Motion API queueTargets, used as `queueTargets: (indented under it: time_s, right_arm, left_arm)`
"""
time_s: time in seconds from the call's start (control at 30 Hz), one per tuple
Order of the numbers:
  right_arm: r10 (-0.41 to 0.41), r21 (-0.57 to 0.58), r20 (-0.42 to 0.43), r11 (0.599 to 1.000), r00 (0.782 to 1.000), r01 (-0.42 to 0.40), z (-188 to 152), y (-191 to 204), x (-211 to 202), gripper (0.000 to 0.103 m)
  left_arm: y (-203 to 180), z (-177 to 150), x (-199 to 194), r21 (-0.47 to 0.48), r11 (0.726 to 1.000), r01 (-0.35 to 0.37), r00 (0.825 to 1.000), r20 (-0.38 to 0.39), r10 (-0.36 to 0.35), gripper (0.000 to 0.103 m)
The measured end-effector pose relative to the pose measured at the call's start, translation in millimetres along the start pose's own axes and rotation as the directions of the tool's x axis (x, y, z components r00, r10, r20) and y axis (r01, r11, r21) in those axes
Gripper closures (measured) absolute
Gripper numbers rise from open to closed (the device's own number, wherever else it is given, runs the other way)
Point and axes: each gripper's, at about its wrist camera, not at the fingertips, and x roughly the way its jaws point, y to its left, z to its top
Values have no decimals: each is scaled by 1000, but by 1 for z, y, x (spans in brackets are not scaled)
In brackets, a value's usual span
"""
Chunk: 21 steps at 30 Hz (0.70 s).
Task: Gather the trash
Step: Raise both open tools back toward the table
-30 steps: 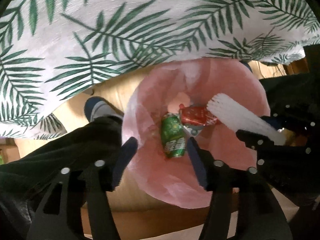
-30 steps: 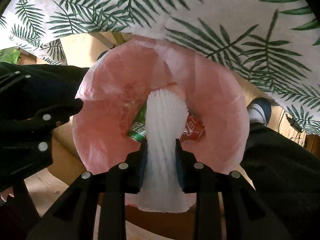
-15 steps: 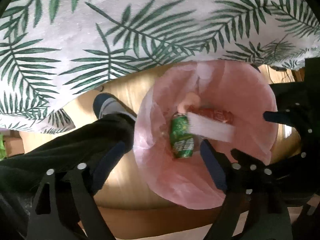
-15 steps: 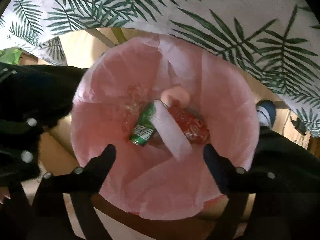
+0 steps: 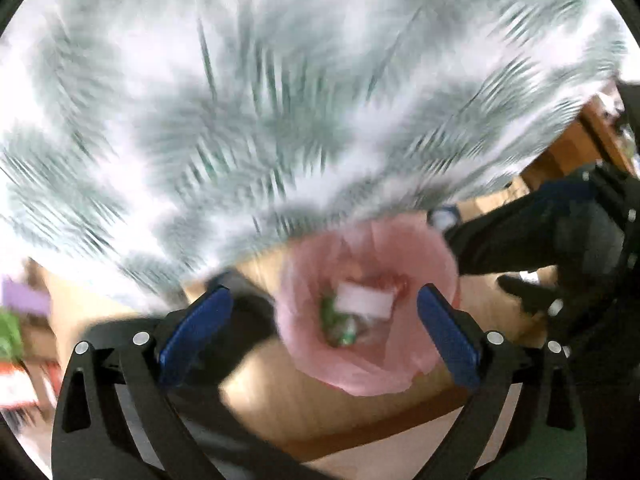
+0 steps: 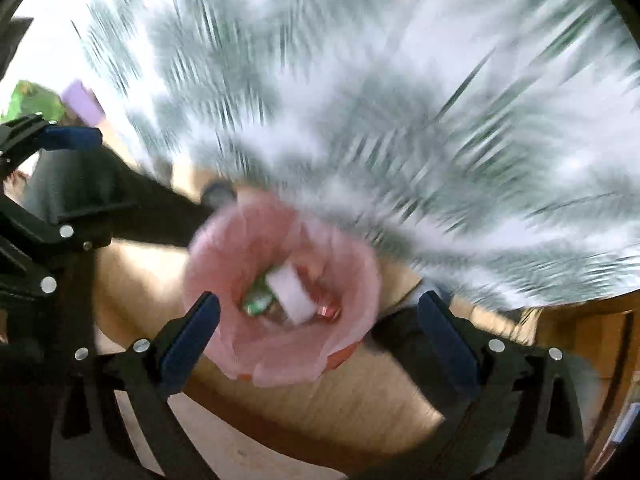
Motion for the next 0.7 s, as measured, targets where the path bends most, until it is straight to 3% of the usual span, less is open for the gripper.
queueTargets:
  time_s: [0.13,0.3,0.43,0.53,0.7]
  right_arm:
    - [-28,36,192,999,981,22,27,-10,-94,5]
    - [-73,46,376,997,924,60,83,-29,-169,5]
    - [-123,74,469,992,874,100,137,-49,-195,5]
    - [-140,92,507,990,851,108,177,-70,-198,5]
    - [-161,105,510,987,845,125,240,-94,-188,5]
  left_arm:
    - [10,32,-83,11,1000,-15,987,163,13,6]
    - [30,95,-160,3,999,-36,938,345,33,6]
    - [47,158,-173,-8,997,-81,911,405,78,6]
    - [55,192,-166,-7,997,-82,907,414,77,6]
    - [77,250,-133,-46,992,-116,912,392,125,6]
